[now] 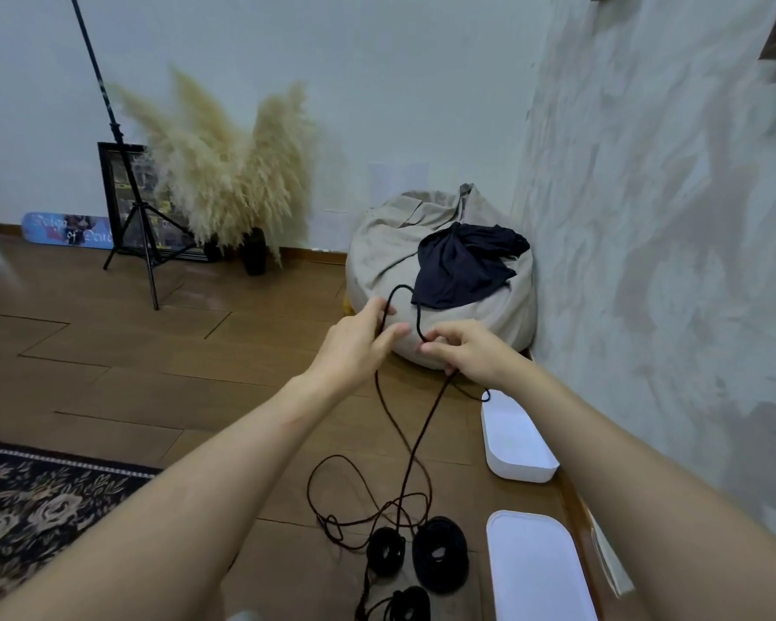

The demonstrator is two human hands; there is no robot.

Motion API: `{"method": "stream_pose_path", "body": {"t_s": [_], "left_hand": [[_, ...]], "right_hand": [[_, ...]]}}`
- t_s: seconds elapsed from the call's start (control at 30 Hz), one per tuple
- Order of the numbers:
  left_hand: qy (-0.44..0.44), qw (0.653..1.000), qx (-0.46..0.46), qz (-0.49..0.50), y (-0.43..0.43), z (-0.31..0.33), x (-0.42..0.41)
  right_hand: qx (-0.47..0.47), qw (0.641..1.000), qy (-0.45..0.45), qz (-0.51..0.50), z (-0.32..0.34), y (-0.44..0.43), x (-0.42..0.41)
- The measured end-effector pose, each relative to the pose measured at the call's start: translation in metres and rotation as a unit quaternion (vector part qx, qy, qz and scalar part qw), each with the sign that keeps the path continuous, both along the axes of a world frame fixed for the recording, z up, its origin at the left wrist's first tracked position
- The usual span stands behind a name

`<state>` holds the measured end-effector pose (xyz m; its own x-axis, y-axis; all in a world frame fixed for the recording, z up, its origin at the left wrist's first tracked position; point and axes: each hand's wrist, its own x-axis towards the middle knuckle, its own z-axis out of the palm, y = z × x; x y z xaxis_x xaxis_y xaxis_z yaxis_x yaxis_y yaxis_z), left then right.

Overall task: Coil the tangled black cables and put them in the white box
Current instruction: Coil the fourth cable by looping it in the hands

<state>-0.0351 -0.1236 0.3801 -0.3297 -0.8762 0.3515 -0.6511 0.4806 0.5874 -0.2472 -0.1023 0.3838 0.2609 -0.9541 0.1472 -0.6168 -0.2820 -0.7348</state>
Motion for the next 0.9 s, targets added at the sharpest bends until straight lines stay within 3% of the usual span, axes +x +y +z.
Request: {"method": "stream_pose_path", "body": {"t_s": [0.07, 0.2, 0.3, 0.37, 0.53, 0.8, 0.9], "left_hand": [[-0.001, 1.0, -0.02, 0.016, 0.0, 0.002, 0.005], [-0.108, 0.987, -0.062, 0.102, -0.01, -0.001, 0.033], [-0.179, 0.977, 0.002, 0.118, -0.018, -0.008, 0.049], [-0.153, 0.985, 0.039, 0.066, -0.014, -0.01, 0.041], [-0.104, 0.992, 0.01, -0.075, 0.006, -0.008, -0.005], [-0.151, 0.987, -0.06, -0.019, -0.006, -0.004, 0.011], [-0.167, 0.985, -0.041, 0.001, -0.01, -0.005, 0.02]], "right_hand": [[0.005, 1.0, 0.025, 0.002, 0.0, 0.001, 0.0], [0.01, 0.989, 0.137, -0.055, -0.009, 0.002, -0.023], [0.007, 0.985, 0.139, -0.098, -0.012, 0.001, -0.04], [0.007, 0.986, 0.14, -0.087, -0.012, 0.003, -0.035], [-0.038, 0.985, 0.163, -0.039, -0.007, 0.004, 0.001], [-0.019, 0.974, 0.211, -0.077, -0.004, 0.006, -0.011], [0.007, 0.971, 0.213, -0.11, -0.003, 0.007, -0.02]]}}
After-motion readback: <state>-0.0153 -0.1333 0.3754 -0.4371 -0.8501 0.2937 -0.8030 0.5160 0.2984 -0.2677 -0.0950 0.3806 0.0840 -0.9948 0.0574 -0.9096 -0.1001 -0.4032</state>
